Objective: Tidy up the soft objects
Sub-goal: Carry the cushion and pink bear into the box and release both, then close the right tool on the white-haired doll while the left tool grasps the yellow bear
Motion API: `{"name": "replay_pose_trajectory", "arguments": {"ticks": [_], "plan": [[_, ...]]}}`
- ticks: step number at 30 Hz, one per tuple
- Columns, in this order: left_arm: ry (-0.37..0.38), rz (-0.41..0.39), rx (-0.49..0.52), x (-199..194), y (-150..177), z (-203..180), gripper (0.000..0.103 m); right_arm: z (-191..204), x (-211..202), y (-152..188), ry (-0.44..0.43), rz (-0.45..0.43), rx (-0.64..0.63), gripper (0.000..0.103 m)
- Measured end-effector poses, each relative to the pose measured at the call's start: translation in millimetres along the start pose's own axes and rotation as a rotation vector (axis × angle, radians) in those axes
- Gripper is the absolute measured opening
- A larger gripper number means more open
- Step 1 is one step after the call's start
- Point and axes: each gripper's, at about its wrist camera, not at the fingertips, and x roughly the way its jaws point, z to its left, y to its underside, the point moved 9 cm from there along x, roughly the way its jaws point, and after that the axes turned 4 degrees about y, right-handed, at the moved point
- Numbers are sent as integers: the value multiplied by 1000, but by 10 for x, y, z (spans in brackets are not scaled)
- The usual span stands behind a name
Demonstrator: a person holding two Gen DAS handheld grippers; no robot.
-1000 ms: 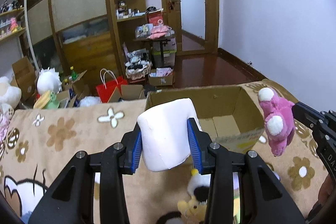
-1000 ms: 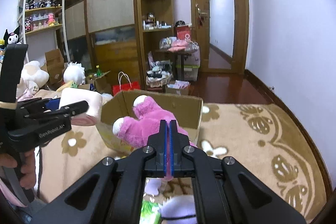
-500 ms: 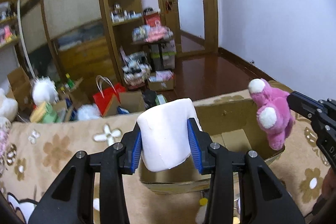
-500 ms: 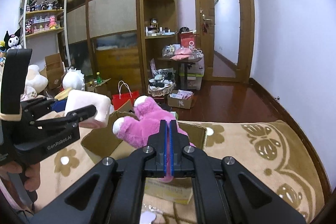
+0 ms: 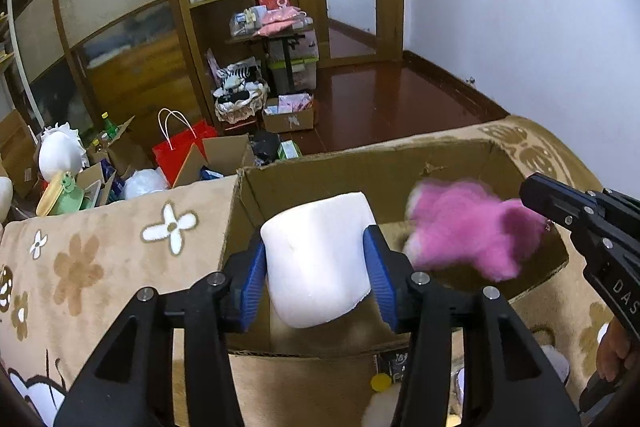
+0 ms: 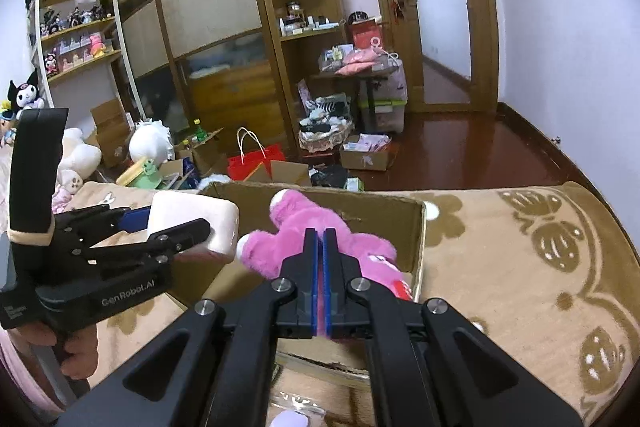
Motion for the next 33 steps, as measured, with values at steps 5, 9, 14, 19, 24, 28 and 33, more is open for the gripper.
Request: {"name": "replay_pose_trajectory", "arguments": {"ticks": [5,9,14,19,24,28,33], "plan": [[-46,-49,4,-123,-52,65,68,-29,5,51,5,14,22,3],[-42,-39,-27,-160,-49,134,73,-20,-53,69,17,19,24,5],[-44,-24,-56,-256,4,213,79,-8,-185,75,29,18,23,26],[-28,-16,-78,-419,83,217,89,-21,-411,66,46,-3,40,58],[-6,7,-78,-575,225,172,90,-20,-642,77,63,-12,49,75],[-11,-1,-88,-725,320,165,90,-25,-825,129,72,-21,75,94],[-12,-18,-112,-951,411,159,96,8,-995,228,64,-7,96,103]]}}
